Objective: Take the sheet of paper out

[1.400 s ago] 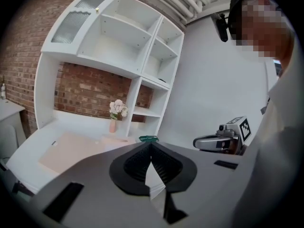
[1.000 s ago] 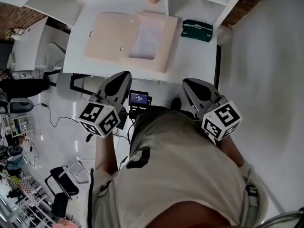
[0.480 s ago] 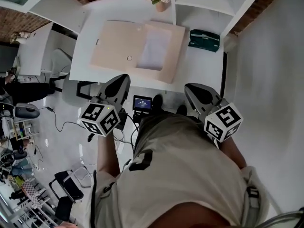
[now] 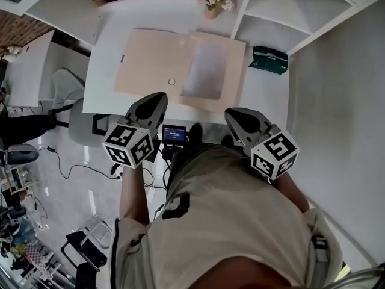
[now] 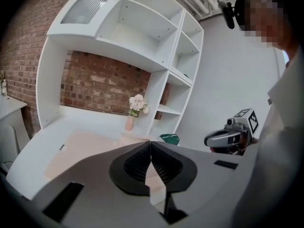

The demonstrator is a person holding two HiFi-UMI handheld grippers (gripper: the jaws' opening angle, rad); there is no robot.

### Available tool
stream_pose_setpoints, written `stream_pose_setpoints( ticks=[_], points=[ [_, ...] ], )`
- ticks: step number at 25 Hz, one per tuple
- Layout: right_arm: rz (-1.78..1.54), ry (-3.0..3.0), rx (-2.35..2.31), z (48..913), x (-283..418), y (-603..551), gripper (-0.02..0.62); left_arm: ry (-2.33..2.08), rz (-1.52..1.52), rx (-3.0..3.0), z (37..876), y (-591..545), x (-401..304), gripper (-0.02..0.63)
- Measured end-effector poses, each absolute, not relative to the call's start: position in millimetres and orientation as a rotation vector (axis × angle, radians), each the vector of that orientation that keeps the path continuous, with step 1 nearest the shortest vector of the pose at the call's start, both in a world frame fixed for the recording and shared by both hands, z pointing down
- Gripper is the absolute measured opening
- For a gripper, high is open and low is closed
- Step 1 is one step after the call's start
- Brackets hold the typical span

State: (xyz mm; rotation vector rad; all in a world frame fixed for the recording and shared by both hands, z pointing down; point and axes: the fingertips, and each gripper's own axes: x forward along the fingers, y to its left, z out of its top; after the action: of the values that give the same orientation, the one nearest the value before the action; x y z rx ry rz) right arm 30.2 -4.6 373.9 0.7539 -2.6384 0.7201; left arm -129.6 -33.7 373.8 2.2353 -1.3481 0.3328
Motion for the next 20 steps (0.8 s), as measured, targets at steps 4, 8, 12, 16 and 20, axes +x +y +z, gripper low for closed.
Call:
stream_pose_setpoints(
  ticks=[4, 8, 12, 16, 20],
  points=[
    [0.697, -2.603, 0.749, 379.1, -4.9, -5.6, 0.018, -1.279, 0.328, 2.254, 388.2, -44.9, -149.0, 0.017],
    [0.657, -2.567, 0.757, 382.1, -29.8, -5.1, 0.018, -1.215, 0.329, 2.276, 397.2, -55.8, -161.6, 0.017],
    [0.641, -2.537, 0.777, 383.0, -37.8, -11.5, 0.018, -1.173, 0.339, 2.274, 406.5, -66.8, -168.8, 0.017],
    [0.626, -2.51, 0.708, 389.7, -44.9, -16.5, 0.018, -1.148, 0.343, 2.234, 422.8, -84.8, -169.9, 0.017],
    [0.533, -2.501, 0.637, 396.9, -48.8, -27.5, 0.018, -1.142, 0.399, 2.201, 442.6, -107.6, -162.0, 0.017]
  ],
)
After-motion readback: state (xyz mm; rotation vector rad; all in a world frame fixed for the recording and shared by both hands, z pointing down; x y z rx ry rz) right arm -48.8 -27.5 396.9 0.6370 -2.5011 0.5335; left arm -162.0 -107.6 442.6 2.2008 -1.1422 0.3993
